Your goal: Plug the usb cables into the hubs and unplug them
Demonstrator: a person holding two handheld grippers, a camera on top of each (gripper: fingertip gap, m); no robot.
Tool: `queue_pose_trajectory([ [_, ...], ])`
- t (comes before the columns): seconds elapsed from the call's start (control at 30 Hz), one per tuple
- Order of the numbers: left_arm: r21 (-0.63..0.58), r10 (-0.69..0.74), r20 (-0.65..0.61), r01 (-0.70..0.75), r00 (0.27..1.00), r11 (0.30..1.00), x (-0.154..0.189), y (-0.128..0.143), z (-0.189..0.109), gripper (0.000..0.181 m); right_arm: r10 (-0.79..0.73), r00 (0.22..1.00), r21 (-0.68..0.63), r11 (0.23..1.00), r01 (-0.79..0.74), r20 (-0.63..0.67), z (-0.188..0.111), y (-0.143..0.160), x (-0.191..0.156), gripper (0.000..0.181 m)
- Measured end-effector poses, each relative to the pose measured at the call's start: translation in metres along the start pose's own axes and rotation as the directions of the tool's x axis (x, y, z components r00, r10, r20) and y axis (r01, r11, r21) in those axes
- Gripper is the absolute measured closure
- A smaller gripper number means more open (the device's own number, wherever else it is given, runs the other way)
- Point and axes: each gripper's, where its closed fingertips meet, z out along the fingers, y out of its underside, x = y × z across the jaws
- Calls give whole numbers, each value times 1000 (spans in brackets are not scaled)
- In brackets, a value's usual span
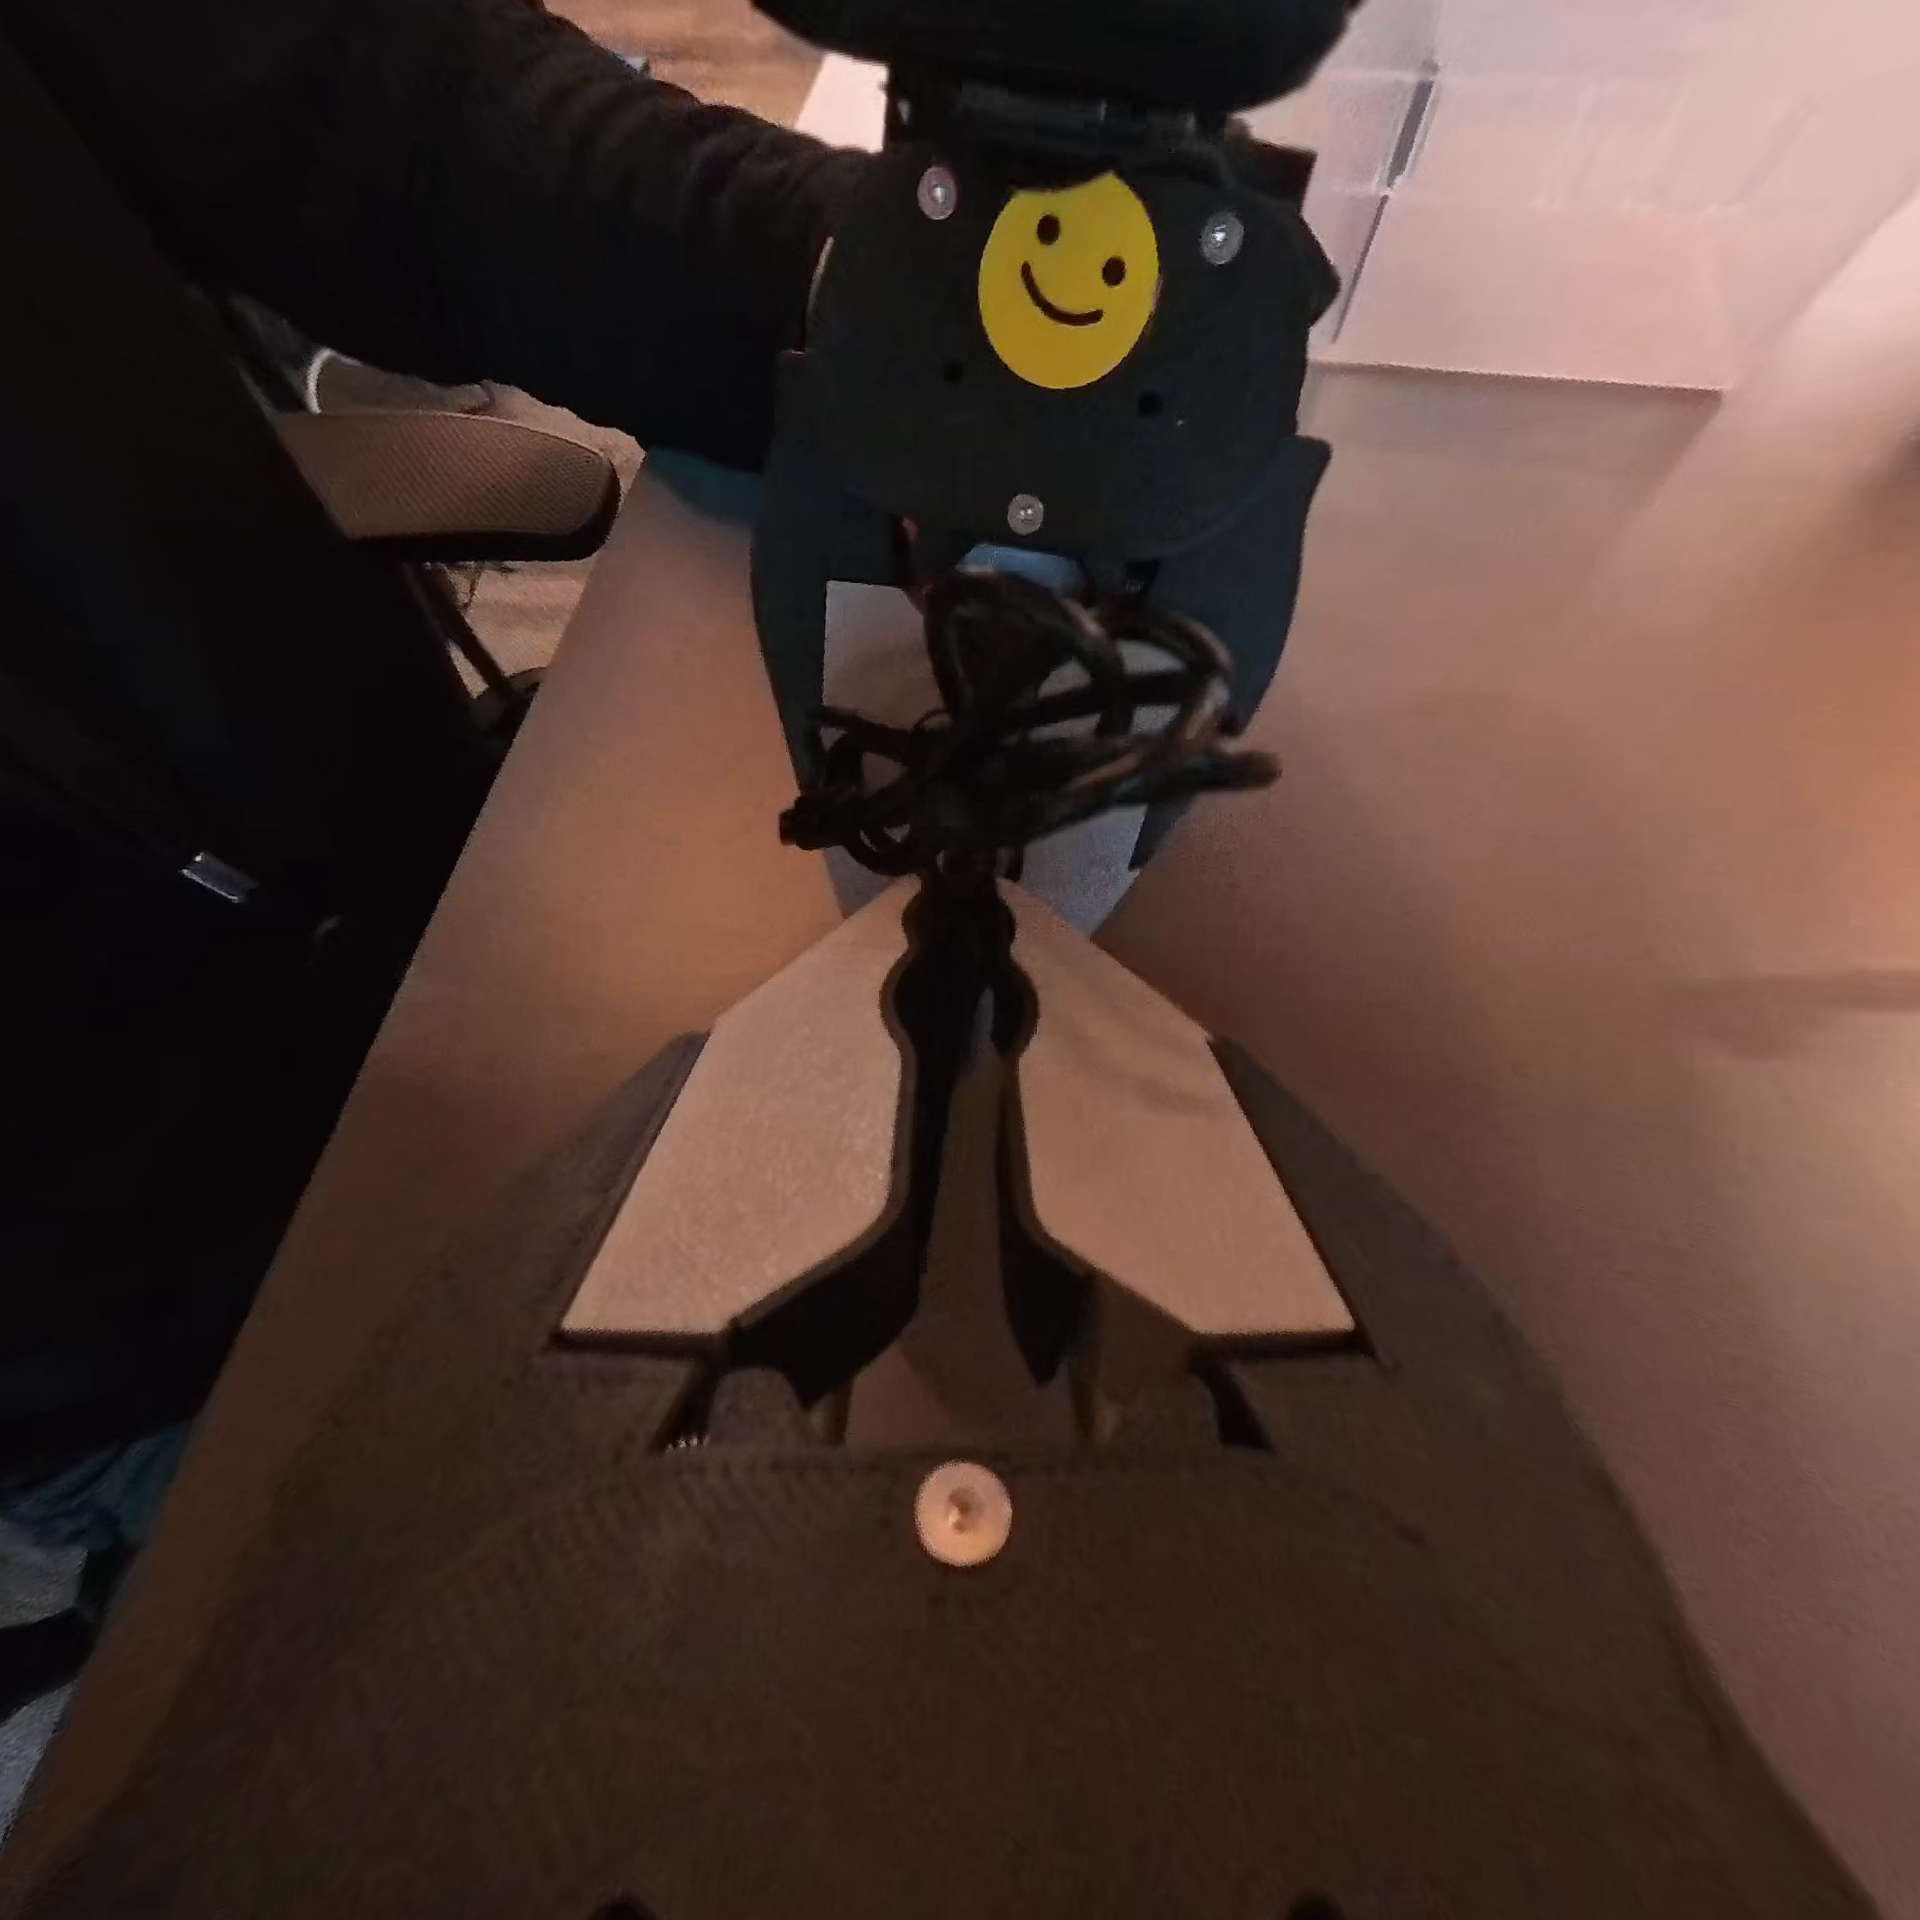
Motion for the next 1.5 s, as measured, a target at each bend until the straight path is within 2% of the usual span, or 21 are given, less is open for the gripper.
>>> queue_pose_trajectory([
  [0.17,-7,5,15,-5,1000,1000,-3,1,0,172,-58,996,19,998,60,-72,0,3,1,175],
  [0.3,-1,13,9,-13,1000,1000,-3,2,-1,172,-131,981,-37,991,127,-140,3,5,1,175],
  [0.5,1,35,12,-35,999,999,-3,3,-1,172,-80,984,-10,997,79,-157,6,9,1,174],
  [0.67,1,56,3,-56,998,998,0,1,0,172,62,997,75,995,-59,-51,3,7,-2,175],
  [0.8,2,55,34,-56,998,998,-5,1,-2,172,-3,990,67,998,12,-139,-2,8,3,177],
  [0.93,0,40,92,-40,995,999,-17,4,-5,172,-8,984,21,1000,12,-178,-5,14,6,160],
  [1.03,7,37,97,-38,995,999,-18,3,-5,172,-69,967,-81,995,50,-245,-3,27,13,173],
  [1.1,6,44,112,-44,993,999,-20,3,-5,172,-113,957,-100,991,89,-268,-3,27,13,173],
  [1.23,37,45,132,-50,990,998,-21,-3,-7,171,-111,954,-76,993,94,-278,-8,23,13,173],
  [1.5,15,49,182,-52,982,999,-30,1,-7,170,-104,945,1,994,110,-311,-21,11,15,173],
])
